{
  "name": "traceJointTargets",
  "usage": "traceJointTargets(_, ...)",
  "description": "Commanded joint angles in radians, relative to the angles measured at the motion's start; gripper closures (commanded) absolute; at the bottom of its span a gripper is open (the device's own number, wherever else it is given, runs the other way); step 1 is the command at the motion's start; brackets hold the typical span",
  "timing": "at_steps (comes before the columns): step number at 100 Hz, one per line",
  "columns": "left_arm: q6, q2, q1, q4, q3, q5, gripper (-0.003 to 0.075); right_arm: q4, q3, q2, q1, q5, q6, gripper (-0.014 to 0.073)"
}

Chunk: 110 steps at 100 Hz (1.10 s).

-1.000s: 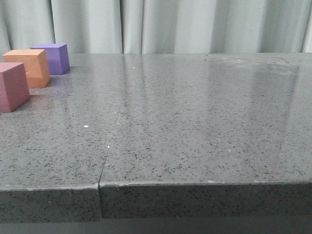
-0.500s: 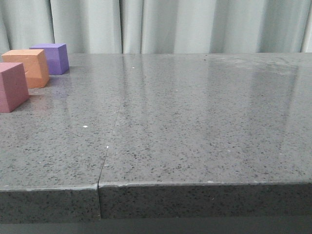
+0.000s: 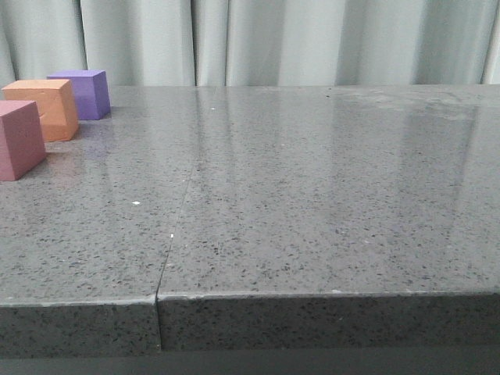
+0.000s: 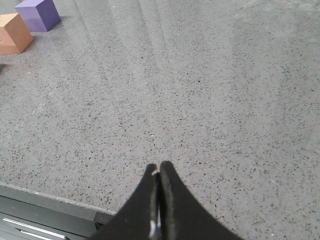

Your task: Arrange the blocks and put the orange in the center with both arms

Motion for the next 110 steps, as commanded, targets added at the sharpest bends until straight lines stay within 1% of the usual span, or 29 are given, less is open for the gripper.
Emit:
traceJointTargets(1, 0.002, -0.029, 0.0, -0.001, 0.04, -0.087, 0.0741, -0.016, -0.023, 0.008, -0.003, -0.073, -0.006, 0.0662)
traceJointTargets(85, 0.002, -0.029, 0.0, -0.001, 0.04, -0.087, 0.0741, -0.016, -0.023, 0.008, -0.003, -0.073, -0.006, 0.0662)
traceJointTargets(102, 0.002, -0.029, 0.0, -0.001, 0.04, -0.087, 0.0741, -0.053, -0.018, 0.008, -0.004, -0.094, -0.006, 0.0662)
traceJointTargets(110, 0.002, -0.029, 0.0, -0.001, 0.04, -0.087, 0.0741, -0.053, -0.004, 0.008, -0.029, -0.116, -0.006, 0.0662)
